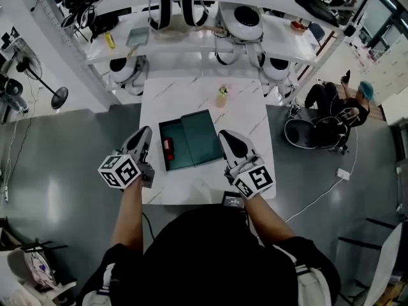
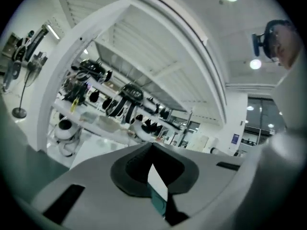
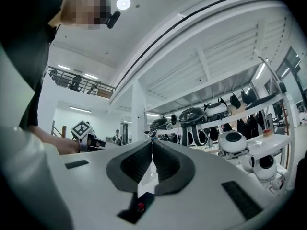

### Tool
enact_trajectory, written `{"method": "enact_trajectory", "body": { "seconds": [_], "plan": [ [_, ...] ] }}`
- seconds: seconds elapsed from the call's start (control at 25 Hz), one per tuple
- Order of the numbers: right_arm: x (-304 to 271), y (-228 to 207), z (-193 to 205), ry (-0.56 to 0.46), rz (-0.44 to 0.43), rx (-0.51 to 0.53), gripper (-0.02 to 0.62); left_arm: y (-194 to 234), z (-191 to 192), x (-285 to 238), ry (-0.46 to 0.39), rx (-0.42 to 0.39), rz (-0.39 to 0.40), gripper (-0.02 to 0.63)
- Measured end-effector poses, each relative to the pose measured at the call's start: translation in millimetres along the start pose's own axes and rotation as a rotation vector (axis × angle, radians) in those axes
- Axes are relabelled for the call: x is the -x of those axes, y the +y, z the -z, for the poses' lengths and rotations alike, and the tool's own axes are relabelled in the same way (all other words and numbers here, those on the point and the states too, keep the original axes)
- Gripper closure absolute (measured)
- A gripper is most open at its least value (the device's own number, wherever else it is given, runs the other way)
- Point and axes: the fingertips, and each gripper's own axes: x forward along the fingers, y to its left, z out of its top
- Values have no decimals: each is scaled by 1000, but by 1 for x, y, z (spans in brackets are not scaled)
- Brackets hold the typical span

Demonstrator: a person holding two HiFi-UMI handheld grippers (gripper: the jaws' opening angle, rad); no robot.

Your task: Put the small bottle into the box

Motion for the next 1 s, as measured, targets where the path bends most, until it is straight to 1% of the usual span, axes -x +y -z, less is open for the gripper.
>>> {"method": "enact_trajectory", "body": {
  "seconds": [0.08,0.12,0.2,0.28,0.4,0.52,0.6,0.68,0.8,0.88,0.92,1.0],
  "plan": [
    [10,26,-17,-18,35,22,562,-27,-30,35,-103,-90,81,591],
    [15,39,-24,-26,52,35,562,-38,-42,53,-146,-139,109,591],
    [27,63,-35,-40,88,56,561,-56,-59,86,-209,-227,144,591],
    [41,83,-42,-52,118,71,561,-69,-67,115,-251,-300,155,591],
    [57,109,-47,-39,153,92,561,-81,-68,148,-279,-422,115,591],
    [75,125,-46,2,197,126,562,-80,-59,170,-279,-513,15,591],
    [88,128,-42,23,236,134,563,-75,-50,183,-282,-531,-58,591],
    [100,128,-37,42,273,129,563,-67,-41,194,-279,-523,-107,591],
    [113,132,-36,55,302,126,563,-64,-25,210,-255,-483,-121,591],
    [123,136,-38,45,289,121,563,-72,-16,224,-261,-454,-110,591],
    [129,139,-40,33,269,125,563,-78,-11,231,-272,-445,-106,591],
    [141,150,-48,2,197,173,563,-92,-2,244,-291,-450,-110,591]
  ]
}}
